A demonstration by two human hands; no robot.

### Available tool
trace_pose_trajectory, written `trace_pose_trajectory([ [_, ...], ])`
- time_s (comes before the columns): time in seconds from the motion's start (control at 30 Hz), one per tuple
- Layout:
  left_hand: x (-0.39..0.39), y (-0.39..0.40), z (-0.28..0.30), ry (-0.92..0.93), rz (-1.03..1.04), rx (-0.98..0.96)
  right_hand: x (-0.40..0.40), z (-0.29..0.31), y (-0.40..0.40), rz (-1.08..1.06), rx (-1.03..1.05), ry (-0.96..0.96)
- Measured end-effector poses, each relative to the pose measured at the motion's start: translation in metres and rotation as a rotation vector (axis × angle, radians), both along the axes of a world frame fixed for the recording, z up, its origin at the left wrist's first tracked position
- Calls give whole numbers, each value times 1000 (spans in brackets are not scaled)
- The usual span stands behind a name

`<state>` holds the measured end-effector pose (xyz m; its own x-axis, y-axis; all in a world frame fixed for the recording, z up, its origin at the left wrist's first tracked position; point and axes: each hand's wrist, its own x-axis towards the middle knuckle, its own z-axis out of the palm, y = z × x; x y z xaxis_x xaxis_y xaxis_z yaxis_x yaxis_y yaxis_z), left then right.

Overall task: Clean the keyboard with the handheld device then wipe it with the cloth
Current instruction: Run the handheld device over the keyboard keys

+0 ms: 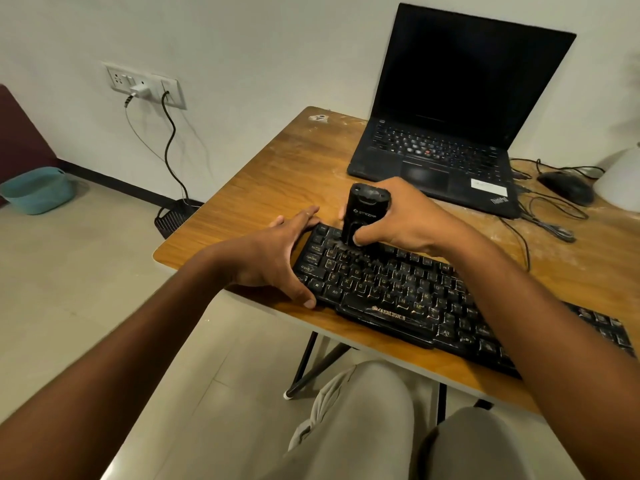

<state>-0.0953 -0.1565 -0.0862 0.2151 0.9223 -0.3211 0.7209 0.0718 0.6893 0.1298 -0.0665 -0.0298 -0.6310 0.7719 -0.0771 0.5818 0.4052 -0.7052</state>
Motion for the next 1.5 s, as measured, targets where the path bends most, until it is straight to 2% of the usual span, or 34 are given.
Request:
trace_pose_trajectory([
  [0.1, -1, 1, -1, -8, -5, -17, 11, 10, 6, 61, 21, -131],
  [0.17, -1, 1, 0, 1, -8, -15, 15, 18, 8, 88, 26, -138],
  [0.37, -1, 2, -2, -3, 4, -11, -16, 12, -6, 91, -44, 129],
  [0.47, -2, 3, -4, 0, -4, -14, -28, -2, -11, 81, -47, 201],
  [0.73, -3, 3, -4, 6, -6, -11, 22, 13, 6, 153, -32, -61],
  [1.0, -2, 2, -6, -17, 13, 3, -18, -7, -9, 34, -37, 264],
  [1.07, -3, 2, -6, -14, 11, 2, -19, -10, -10, 53, -36, 230],
  [1.2, -3, 2, -6, -15, -2, -5, 4, -1, -4, 68, 30, -11],
  [1.27, -3, 2, -6, -20, -14, -4, 17, 5, -2, 86, 30, -49],
  [1.37, -3, 2, -7, -30, -8, -6, 21, 10, -3, 71, 42, 21],
  [1.5, -4, 3, -7, -26, -3, 2, -8, -4, -16, 15, -16, 286],
])
